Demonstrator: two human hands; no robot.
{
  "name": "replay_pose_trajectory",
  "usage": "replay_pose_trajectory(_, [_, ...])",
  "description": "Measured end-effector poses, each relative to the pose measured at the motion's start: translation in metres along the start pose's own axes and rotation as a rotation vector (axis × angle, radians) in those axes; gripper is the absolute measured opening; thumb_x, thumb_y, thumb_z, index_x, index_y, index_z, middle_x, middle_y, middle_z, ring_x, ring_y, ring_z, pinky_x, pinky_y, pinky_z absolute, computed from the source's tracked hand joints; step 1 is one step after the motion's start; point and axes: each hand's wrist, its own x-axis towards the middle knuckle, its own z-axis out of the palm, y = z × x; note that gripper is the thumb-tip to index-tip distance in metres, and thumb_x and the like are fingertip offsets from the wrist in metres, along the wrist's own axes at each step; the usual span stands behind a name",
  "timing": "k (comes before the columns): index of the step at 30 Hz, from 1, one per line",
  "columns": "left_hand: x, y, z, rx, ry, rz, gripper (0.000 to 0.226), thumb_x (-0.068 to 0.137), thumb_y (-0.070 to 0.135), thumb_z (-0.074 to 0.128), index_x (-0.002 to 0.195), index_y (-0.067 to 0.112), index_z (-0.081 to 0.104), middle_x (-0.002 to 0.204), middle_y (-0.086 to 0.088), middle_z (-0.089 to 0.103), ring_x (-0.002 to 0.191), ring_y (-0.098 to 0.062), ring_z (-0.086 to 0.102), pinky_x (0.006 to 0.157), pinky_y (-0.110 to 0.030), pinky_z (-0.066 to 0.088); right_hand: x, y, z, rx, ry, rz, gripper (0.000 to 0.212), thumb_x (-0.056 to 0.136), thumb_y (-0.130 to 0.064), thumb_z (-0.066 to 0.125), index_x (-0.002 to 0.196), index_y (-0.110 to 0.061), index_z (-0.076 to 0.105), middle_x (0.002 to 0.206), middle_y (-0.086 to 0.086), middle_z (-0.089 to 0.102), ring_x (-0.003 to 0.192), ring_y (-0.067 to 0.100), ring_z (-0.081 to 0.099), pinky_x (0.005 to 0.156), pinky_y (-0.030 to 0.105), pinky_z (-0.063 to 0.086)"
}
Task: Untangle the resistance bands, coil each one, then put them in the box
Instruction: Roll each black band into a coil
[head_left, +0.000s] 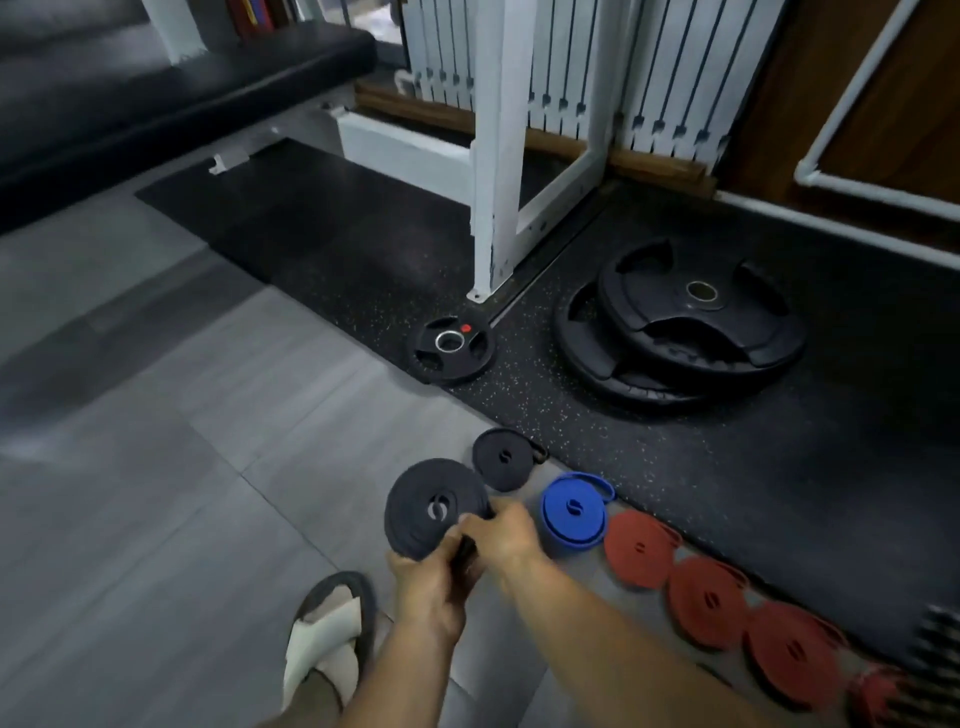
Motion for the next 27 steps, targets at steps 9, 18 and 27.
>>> replay_pose_trajectory(9, [0.134, -0.059, -0.021, -0.121, 0.243, -0.207, 0.053, 0.088, -0.003, 0.054, 0.137, 0.003, 0.033, 0.129, -0.022, 0.052, 0.071, -0.026, 0.066, 0.042, -0.034, 0.055, 0.125, 0.058, 0.042, -0.173, 0.032, 0.174, 0.035, 0.090, -0.015, 0.052, 0.125, -0.018, 0.055, 0.129, 0.012, 0.035, 0.125, 0.031, 0.033, 0.104, 0.031, 0.034])
replay_pose_trajectory(18, [0.210, -0.072, 0.020, -0.123, 0.342, -0.109, 0.035, 0.085, -0.012, 0.053, 0.088, 0.020, 0.040, 0.107, -0.014, 0.055, 0.077, -0.023, 0.057, 0.089, -0.050, 0.047, 0.213, 0.084, 0.058, -0.238, 0.086, -0.035, 0.040, 0.088, -0.006, 0.054, 0.128, -0.008, 0.052, 0.124, 0.011, 0.045, 0.118, 0.027, 0.047, 0.106, 0.032, 0.034])
replay_pose_trajectory(27, [0.235, -0.078, -0.001, 0.510, 0.261, -0.372, 0.062, 0.092, 0.060, 0.032, 0.093, 0.005, 0.061, 0.064, -0.013, 0.069, 0.054, -0.023, 0.065, 0.055, -0.029, 0.052, 0.230, 0.102, 0.052, -0.244, 0.146, -0.109, 0.028, 0.088, -0.008, 0.058, 0.115, -0.010, 0.053, 0.119, 0.003, 0.046, 0.113, 0.019, 0.049, 0.098, 0.033, 0.042])
